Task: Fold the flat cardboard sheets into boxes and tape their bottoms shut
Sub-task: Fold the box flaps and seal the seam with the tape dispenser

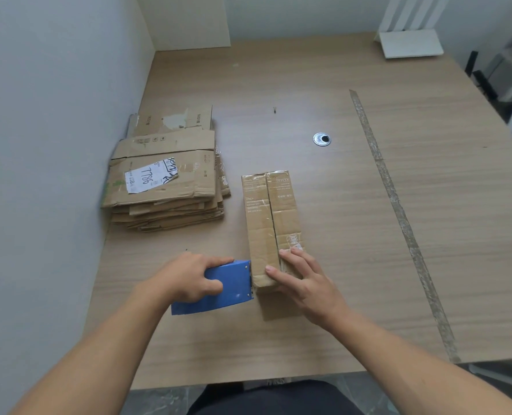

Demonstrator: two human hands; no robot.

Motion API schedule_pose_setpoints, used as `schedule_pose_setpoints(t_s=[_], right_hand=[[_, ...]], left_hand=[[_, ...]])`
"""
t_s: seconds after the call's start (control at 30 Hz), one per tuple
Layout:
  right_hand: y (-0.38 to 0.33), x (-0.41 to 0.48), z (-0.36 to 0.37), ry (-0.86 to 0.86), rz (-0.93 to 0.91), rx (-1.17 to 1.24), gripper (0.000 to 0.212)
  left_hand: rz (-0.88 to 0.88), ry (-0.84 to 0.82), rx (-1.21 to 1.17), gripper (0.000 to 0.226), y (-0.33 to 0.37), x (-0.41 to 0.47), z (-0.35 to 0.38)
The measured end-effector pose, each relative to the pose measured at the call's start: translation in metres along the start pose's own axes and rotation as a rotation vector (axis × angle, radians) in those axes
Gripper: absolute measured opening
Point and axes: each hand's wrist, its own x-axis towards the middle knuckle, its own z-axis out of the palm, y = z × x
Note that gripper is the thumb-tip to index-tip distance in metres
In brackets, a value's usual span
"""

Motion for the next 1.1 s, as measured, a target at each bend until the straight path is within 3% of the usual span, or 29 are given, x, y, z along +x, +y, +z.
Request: schedule_pose_setpoints(t_s=[0.17,0.43,0.93,1.1], right_hand=[[-0.005,-0.001,0.001,-0.009,0.019,0.010,0.037],[-0.009,0.000,0.001,-0.034,0.042,0.044,0.038],[-0.028,0.005,-0.009,-0.089,0.072,0.093,0.047],[-0.037,0.003,-0.015,-0.048,0.055,0.115,0.062]], left_hand=[[-0.036,0.049,0.102,0.067,0.010,-0.003,-0.003],[-0.099,0.217,0.234,0.069,0.023,-0.012,0.024],[-0.329,0.368,0.073,0.079,-0.022,-0.030,0.088],[-0.381,0.419,-0.030,0.080,-0.038,-0.028,0.102]])
